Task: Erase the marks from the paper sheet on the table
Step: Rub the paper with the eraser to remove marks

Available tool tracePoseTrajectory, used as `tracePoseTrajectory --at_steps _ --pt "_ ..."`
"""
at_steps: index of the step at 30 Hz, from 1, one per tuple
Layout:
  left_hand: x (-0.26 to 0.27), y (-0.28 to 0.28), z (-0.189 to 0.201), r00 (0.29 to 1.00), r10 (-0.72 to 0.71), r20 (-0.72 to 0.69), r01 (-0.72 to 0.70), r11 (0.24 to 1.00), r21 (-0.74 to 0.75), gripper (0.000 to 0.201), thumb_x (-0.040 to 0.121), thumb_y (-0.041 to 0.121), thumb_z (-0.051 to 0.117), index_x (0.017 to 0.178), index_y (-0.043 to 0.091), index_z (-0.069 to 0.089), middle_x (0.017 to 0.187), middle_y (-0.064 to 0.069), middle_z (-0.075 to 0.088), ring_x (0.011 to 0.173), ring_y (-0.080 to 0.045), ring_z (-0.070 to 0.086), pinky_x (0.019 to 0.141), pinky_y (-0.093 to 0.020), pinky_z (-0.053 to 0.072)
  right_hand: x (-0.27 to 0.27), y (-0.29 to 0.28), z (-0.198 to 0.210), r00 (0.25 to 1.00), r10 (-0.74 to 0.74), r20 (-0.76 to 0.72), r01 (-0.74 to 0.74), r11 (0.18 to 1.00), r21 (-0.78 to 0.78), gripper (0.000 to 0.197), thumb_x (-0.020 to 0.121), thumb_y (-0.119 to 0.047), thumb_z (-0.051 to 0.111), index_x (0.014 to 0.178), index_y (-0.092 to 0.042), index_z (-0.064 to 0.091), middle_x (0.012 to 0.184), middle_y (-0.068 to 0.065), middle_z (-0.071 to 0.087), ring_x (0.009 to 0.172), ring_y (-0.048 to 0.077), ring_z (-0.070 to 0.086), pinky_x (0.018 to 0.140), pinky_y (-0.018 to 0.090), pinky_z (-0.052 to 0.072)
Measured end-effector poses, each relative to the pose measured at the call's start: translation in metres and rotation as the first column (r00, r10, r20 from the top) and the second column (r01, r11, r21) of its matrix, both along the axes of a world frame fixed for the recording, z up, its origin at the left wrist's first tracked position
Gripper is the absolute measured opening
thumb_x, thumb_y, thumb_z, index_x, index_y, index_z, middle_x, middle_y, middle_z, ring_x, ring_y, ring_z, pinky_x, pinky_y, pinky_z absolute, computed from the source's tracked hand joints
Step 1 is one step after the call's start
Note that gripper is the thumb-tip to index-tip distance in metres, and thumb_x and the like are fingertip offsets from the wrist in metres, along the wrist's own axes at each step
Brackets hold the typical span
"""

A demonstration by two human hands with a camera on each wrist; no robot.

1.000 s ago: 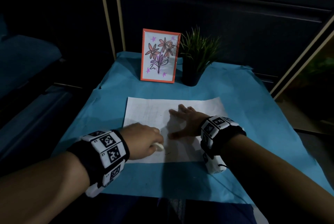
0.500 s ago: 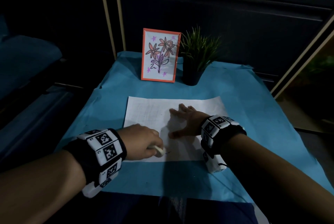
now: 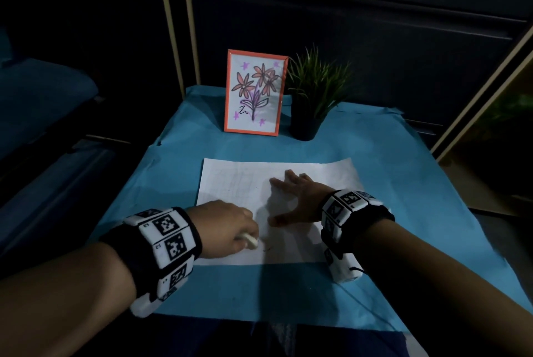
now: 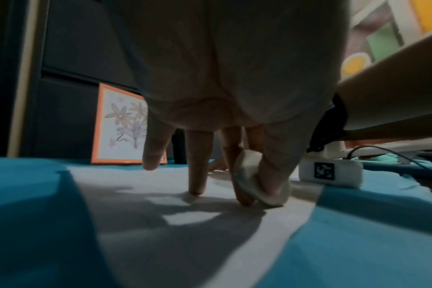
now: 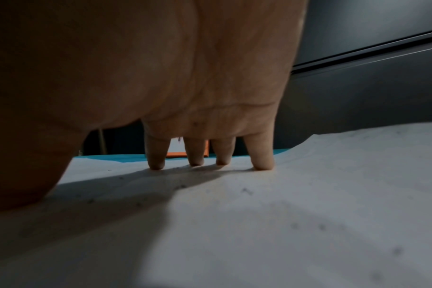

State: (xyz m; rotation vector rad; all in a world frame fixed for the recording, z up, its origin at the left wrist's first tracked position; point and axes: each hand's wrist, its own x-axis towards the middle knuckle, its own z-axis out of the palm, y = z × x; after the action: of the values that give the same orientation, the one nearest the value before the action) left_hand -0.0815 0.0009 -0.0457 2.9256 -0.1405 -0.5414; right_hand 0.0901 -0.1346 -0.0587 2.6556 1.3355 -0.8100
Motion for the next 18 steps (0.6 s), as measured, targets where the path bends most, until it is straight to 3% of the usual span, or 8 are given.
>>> tracePoseTrajectory --at_steps 3,7,13,18 --pt "-0.004 0.000 0.002 0.999 -0.015 -0.033 0.015 1.000 -0.020 0.026 0.097 0.034 0.047 0.119 0.034 0.061 0.109 0.012 0.057 0.098 -0.014 0.056 0.093 -0.033 0.043 -0.001 -0.001 0.002 1.000 -0.004 -0.008 0.004 1.000 0.002 0.101 0.071 -0.073 0.060 0.147 -0.046 0.001 0.159 -0.009 -0.011 0.147 0.020 -0.008 0.117 0.052 0.012" --pt "0.004 0.005 0.001 0.997 0.061 0.052 -0.059 0.998 -0.039 0.026 0.097 0.035 0.047 0.119 0.032 0.061 0.110 0.010 0.057 0.102 -0.016 0.057 0.089 -0.030 0.043 -0.002 -0.001 0.004 1.000 -0.004 -0.011 0.004 1.000 0.004 0.100 0.071 -0.072 0.061 0.147 -0.047 0.001 0.159 -0.009 -0.011 0.147 0.020 -0.008 0.118 0.051 0.011" --pt "-0.001 0.000 0.008 0.999 -0.016 -0.042 0.016 1.000 -0.001 0.029 0.096 0.032 0.047 0.121 0.030 0.061 0.110 0.008 0.058 0.100 -0.016 0.056 0.087 -0.030 0.044 -0.003 -0.001 0.005 1.000 0.004 -0.006 -0.004 1.000 -0.007 0.100 0.072 -0.072 0.059 0.147 -0.046 0.000 0.159 -0.008 -0.012 0.147 0.021 -0.008 0.117 0.053 0.012" --pt "0.018 0.004 0.008 0.989 0.094 0.114 -0.099 0.994 0.043 0.028 0.096 0.029 0.046 0.119 0.025 0.062 0.114 0.004 0.059 0.102 -0.019 0.057 0.084 -0.027 0.042 -0.004 0.000 0.004 1.000 0.006 0.006 -0.006 1.000 -0.012 0.100 0.072 -0.073 0.059 0.147 -0.046 0.000 0.159 -0.008 -0.012 0.147 0.021 -0.008 0.117 0.052 0.012"
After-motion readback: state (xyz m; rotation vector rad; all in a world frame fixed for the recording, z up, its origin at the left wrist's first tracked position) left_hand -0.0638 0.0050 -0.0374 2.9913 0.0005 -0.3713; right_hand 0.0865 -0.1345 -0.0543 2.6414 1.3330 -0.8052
